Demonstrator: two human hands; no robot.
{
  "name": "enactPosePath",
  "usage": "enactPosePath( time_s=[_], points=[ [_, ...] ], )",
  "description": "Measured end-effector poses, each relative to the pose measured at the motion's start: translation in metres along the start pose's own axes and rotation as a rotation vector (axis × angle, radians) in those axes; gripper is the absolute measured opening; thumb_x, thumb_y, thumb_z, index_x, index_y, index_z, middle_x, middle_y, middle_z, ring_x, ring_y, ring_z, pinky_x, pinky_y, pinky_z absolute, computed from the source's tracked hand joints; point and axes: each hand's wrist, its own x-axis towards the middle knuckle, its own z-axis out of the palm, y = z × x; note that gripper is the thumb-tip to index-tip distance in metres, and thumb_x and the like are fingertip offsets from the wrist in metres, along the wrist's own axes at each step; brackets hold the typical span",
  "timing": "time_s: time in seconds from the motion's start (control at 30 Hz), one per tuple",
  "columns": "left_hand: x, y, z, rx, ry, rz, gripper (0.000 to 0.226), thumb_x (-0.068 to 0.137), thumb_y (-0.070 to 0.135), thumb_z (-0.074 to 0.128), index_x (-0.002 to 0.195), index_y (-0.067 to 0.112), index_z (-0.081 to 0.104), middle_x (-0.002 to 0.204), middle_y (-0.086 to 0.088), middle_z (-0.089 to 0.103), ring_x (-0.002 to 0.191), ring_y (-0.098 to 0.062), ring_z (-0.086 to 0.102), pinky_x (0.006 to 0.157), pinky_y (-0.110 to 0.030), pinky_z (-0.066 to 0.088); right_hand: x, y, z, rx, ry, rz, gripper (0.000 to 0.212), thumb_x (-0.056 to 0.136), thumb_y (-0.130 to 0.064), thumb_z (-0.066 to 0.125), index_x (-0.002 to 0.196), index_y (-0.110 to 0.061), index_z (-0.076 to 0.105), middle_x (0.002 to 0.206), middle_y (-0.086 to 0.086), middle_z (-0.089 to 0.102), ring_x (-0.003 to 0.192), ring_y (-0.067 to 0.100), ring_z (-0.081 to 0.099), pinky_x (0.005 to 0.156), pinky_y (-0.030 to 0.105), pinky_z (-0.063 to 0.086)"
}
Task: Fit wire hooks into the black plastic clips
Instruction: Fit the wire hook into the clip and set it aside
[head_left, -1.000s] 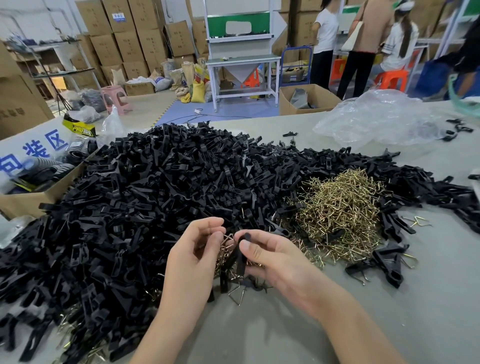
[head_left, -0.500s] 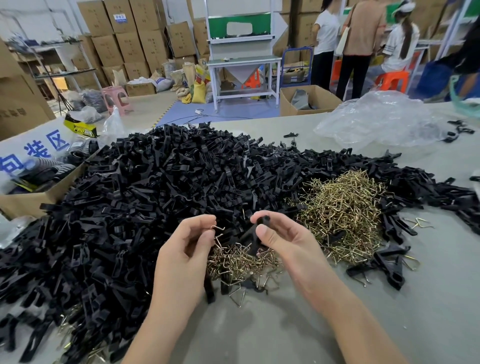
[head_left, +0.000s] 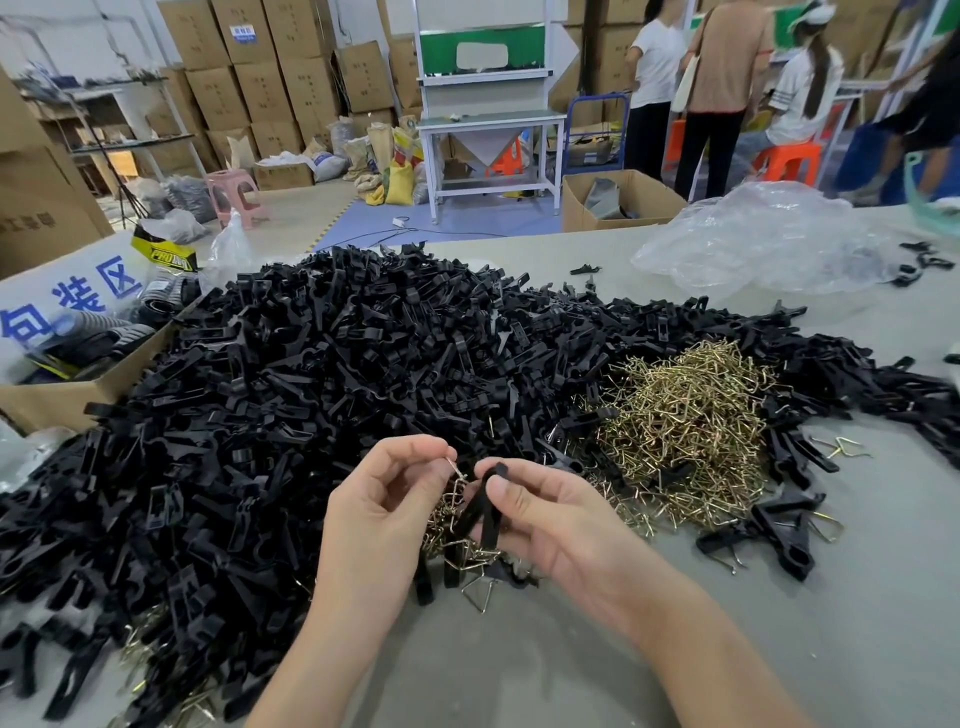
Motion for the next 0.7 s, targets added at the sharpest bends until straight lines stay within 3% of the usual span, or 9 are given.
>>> enactPosePath(
  time_s=[0.07,0.17,0.23,0.3,0.43,0.57,0.7],
  points=[
    [0.001,-0.002,-0.002,0.058,0.004,0.017,0.019,0.091,0.014,0.069,0.091,0.033,0.074,0.096,0.004,0.075,0.089,-0.011,0.070,0.079,-0.022,0.055,0.001,-0.002,-0.002,0.044,0.024,0.002,0.019,0.085,-0.015,0.070,0.102,-0.012,0.079,0.105,0.015,0.072,0.097,0.023,0.070,0.084,0.035,0.059],
    [0.003,-0.007,-0.005,0.202,0.067,0.075,0.024,0.094,0.015,0.066,0.092,0.038,0.072,0.095,0.012,0.074,0.089,-0.007,0.068,0.079,-0.017,0.051,0.001,-0.004,-0.005,0.038,0.042,0.002,0.020,0.084,-0.017,0.071,0.101,-0.012,0.079,0.106,0.014,0.072,0.098,0.025,0.070,0.083,0.035,0.059],
    [0.004,-0.009,-0.007,0.383,0.134,0.158,0.027,0.097,0.015,0.062,0.094,0.041,0.068,0.095,0.019,0.070,0.089,-0.002,0.065,0.076,-0.009,0.046,0.000,-0.005,-0.006,-0.029,0.059,-0.011,0.023,0.082,-0.021,0.073,0.103,-0.012,0.079,0.112,0.014,0.073,0.102,0.024,0.069,0.088,0.038,0.059],
    [0.005,-0.010,-0.010,0.411,0.177,0.182,0.026,0.098,0.017,0.061,0.095,0.042,0.067,0.095,0.021,0.069,0.086,-0.003,0.065,0.075,-0.009,0.046,-0.001,-0.006,-0.008,-0.085,0.091,-0.041,0.031,0.080,-0.026,0.076,0.107,-0.012,0.077,0.118,0.014,0.070,0.109,0.025,0.068,0.097,0.042,0.056],
    [0.005,-0.005,-0.006,0.017,0.127,0.001,0.018,0.089,0.017,0.071,0.093,0.035,0.073,0.092,0.006,0.074,0.083,-0.006,0.068,0.077,-0.026,0.056,-0.002,-0.012,-0.008,-0.088,0.116,-0.137,0.033,0.077,-0.029,0.075,0.108,-0.018,0.077,0.112,0.008,0.072,0.109,0.024,0.067,0.102,0.042,0.054],
    [0.001,0.001,0.008,-0.443,-0.014,-0.233,0.024,0.072,0.014,0.073,0.096,0.017,0.072,0.080,-0.004,0.071,0.074,-0.013,0.068,0.066,-0.022,0.057,-0.001,-0.014,-0.006,0.243,0.084,-0.162,0.022,0.084,-0.015,0.066,0.101,-0.019,0.080,0.105,0.008,0.074,0.093,0.018,0.071,0.083,0.031,0.060],
    [-0.006,0.004,0.018,-0.596,-0.140,-0.384,0.038,0.069,0.005,0.072,0.106,0.007,0.060,0.073,-0.009,0.066,0.066,-0.017,0.067,0.062,-0.027,0.059,-0.001,-0.011,-0.006,0.428,0.052,-0.141,0.024,0.090,-0.014,0.062,0.108,-0.012,0.077,0.108,0.012,0.072,0.092,0.021,0.072,0.081,0.031,0.060]
  ],
)
